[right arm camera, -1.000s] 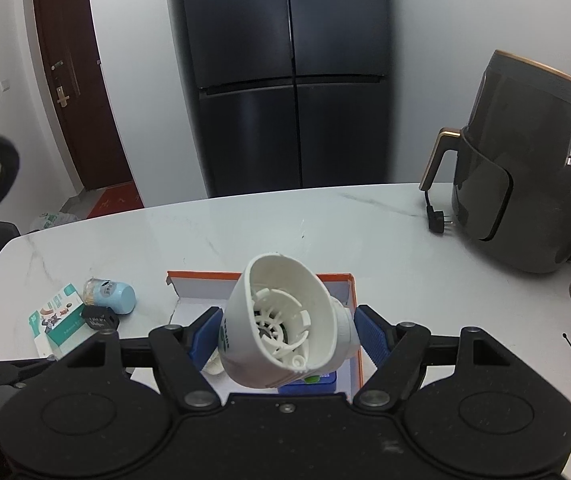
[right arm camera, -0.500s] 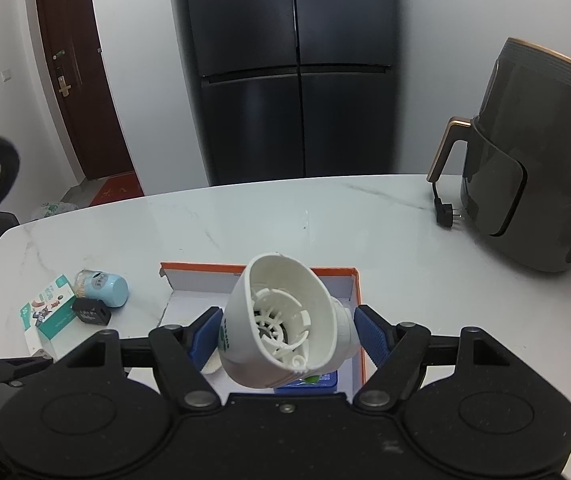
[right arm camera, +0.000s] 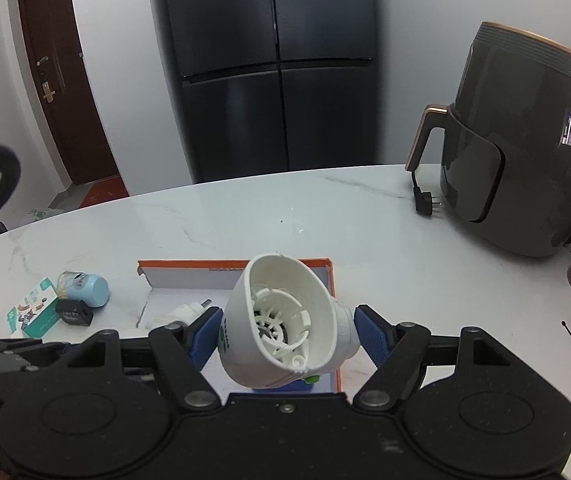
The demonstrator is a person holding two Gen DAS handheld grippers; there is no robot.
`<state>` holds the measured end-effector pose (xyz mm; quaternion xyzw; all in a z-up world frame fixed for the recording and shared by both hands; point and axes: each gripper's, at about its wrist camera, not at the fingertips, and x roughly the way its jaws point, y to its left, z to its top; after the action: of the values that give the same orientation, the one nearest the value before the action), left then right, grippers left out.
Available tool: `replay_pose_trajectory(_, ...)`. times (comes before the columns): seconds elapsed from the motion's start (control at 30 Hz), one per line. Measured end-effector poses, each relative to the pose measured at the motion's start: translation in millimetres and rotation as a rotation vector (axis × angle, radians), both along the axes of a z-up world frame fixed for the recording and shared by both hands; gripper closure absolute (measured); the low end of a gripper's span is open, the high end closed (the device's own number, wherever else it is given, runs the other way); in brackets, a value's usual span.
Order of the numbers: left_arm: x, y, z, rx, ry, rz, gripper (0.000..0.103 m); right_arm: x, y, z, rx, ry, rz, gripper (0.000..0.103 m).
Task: Organize rigid objects
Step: 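Lower the white charger and round plug into the tray box with both tools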
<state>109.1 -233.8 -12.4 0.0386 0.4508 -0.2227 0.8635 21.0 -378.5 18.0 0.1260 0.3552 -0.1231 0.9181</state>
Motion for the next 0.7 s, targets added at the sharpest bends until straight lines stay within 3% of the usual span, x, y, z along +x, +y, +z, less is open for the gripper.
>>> replay_pose_trajectory(0.7,37,-26,5,-0.014,-0.055,-0.026,0.045,50,-26,-2,0.014,0.003,-0.017,0.016)
